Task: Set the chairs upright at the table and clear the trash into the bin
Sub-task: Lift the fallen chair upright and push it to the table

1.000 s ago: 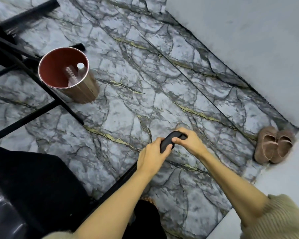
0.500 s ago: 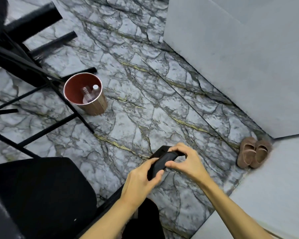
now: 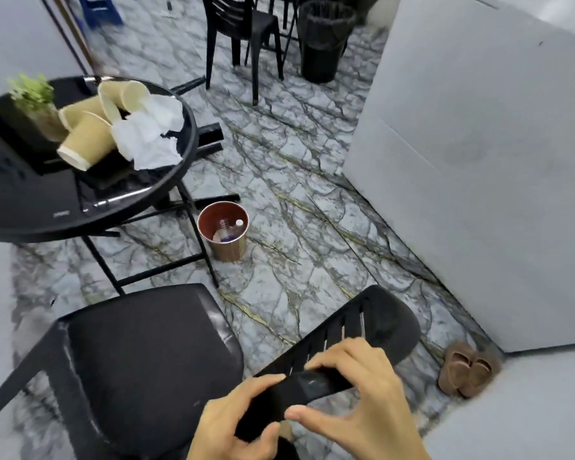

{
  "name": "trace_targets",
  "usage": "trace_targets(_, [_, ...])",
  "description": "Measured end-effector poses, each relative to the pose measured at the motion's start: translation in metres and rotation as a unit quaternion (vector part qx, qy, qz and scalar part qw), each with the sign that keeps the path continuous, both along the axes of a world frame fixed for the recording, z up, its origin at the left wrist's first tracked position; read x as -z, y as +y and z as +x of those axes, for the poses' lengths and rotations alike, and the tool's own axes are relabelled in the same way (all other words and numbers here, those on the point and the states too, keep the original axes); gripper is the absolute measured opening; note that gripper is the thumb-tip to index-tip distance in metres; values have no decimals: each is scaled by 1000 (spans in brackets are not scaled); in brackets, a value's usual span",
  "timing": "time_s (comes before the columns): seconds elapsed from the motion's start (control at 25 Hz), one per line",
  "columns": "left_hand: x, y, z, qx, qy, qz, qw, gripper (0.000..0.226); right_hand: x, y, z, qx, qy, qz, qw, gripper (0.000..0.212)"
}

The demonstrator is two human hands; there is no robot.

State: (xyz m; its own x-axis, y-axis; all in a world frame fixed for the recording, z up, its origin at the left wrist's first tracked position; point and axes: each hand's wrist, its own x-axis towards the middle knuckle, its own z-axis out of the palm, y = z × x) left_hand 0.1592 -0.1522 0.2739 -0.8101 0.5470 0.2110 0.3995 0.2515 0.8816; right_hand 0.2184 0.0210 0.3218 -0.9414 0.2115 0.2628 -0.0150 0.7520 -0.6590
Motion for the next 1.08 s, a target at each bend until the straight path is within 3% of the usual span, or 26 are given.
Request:
trace_targets(0.32, [-44, -92, 53, -98, -5, 115, 988, 30, -28, -90, 21, -106, 71, 18, 992, 41])
trace_targets(0.56, [-73, -144, 80, -171, 51, 70, 981, 22, -38, -142, 23, -262, 51, -64, 961, 36])
trace_targets(0.64, [-70, -163, 95, -226, 48, 71, 970, 18, -39, -155, 25, -322, 31, -81, 943, 35])
trace_targets(0.84, [-63, -200, 119, -364, 34, 76, 928, 33, -34, -159, 31, -382, 15, -32, 923, 36])
trace_targets(1.08, [-58, -245, 127, -442, 48, 141, 885, 17, -24, -138, 35, -393, -38, -40, 918, 40])
